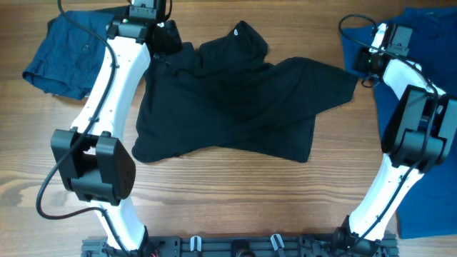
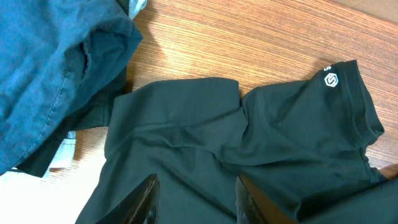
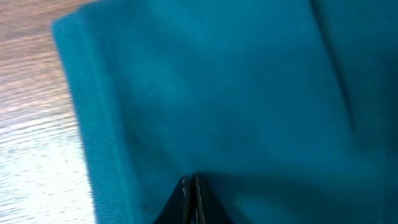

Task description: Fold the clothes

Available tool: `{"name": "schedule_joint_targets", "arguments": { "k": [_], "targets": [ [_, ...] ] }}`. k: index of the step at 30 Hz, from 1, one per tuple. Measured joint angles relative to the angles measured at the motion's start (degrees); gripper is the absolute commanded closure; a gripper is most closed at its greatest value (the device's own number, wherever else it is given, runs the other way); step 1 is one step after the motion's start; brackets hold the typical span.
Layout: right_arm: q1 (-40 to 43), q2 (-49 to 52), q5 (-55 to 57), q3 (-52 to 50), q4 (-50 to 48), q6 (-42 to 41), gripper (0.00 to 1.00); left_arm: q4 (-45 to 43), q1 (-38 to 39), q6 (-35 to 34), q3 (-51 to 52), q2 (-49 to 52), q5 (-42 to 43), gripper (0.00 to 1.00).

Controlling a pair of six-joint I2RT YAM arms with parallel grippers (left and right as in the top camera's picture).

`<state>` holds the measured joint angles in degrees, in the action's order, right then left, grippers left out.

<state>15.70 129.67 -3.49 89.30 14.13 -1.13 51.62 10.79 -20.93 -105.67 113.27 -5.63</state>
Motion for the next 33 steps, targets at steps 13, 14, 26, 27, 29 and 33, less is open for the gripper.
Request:
{"name": "schedule_joint_targets", "arguments": {
  "k": [13, 14, 26, 27, 29, 33],
  "targets": [
    [14.91, 0.61, 7.21, 0.11, -3.04, 2.89, 0.93, 0.0, 1.11, 0.0, 0.0, 0.0, 0.0, 0.6],
    [15.87, 0.61, 7.21, 0.37, -2.6, 3.02, 0.9, 0.0, 1.27, 0.0, 0.0, -0.02, 0.0, 0.6],
    [16.33, -13.51, -10.25, 9.38, 19.58, -0.37, 0.28, -0.44, 2.08, 2.38, 0.0, -0.02, 1.75, 0.67],
    [16.33, -16.13, -10.93, 9.75, 25.75, -1.88, 0.35, -0.72, 2.14, 3.93, 0.0, 0.0, 2.67, 0.71],
    [16.26, -19.45, -13.62, 9.97, 36.24, -3.82, 0.57, -2.32, 2.36, 6.29, 0.02, 0.0, 3.91, 0.75],
    [14.49, -20.06, -18.73, 10.01, 48.39, -5.38, 0.74, -5.81, 2.58, 8.41, 0.04, 0.0, 4.72, 0.7]
  ]
}}
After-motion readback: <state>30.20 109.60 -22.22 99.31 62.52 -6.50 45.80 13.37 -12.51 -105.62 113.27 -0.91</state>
